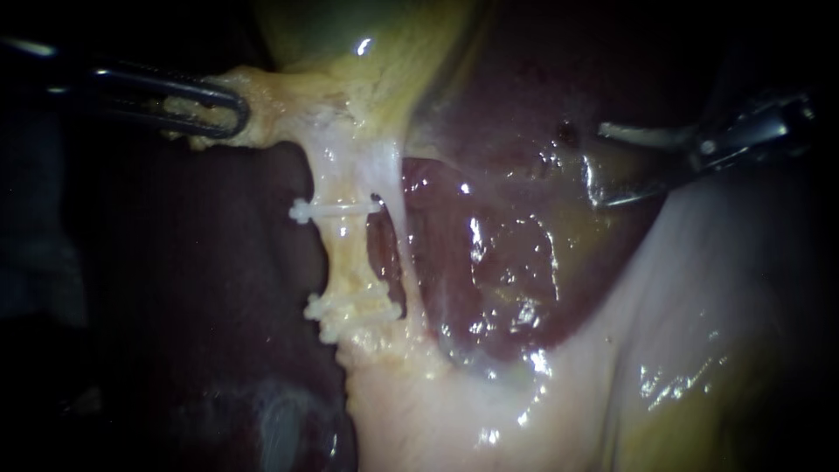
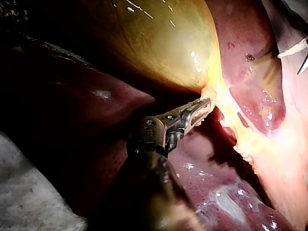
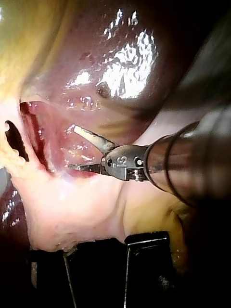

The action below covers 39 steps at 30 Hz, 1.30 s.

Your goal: Go to the cutting position left tube

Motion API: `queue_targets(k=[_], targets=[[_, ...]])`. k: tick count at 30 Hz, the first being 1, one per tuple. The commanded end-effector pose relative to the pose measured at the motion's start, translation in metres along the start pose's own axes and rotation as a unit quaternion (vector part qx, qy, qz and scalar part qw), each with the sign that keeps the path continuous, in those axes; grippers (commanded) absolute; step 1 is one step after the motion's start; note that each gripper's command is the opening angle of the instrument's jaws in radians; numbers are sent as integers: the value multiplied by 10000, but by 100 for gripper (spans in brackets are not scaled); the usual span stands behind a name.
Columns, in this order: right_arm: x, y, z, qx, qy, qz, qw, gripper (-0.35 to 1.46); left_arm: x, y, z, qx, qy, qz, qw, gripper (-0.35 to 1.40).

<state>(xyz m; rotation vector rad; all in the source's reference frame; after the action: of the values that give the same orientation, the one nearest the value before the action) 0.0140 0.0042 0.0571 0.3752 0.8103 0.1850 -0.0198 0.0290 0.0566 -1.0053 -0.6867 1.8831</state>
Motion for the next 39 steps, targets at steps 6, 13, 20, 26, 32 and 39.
queue_targets(k=[6,13,20,26,32,39], targets=[[9,-20,26,376,50,159,9992,145,0,0,1,5,2,-1,10000,-35],[19,-35,56,863,-84,595,9945,145,0,2,2,27,14,-5,10000,-35],[37,-33,88,1341,-139,963,9862,143,-1,3,2,32,17,23,10000,-35],[51,-34,120,1676,-206,1178,9786,143,-1,3,2,34,18,22,10000,-35],[46,-40,145,1875,-306,1228,9741,141,-1,4,2,36,19,21,10000,-35],[34,-36,160,1885,-293,1242,9738,141,-1,4,2,39,20,19,10000,-35]])
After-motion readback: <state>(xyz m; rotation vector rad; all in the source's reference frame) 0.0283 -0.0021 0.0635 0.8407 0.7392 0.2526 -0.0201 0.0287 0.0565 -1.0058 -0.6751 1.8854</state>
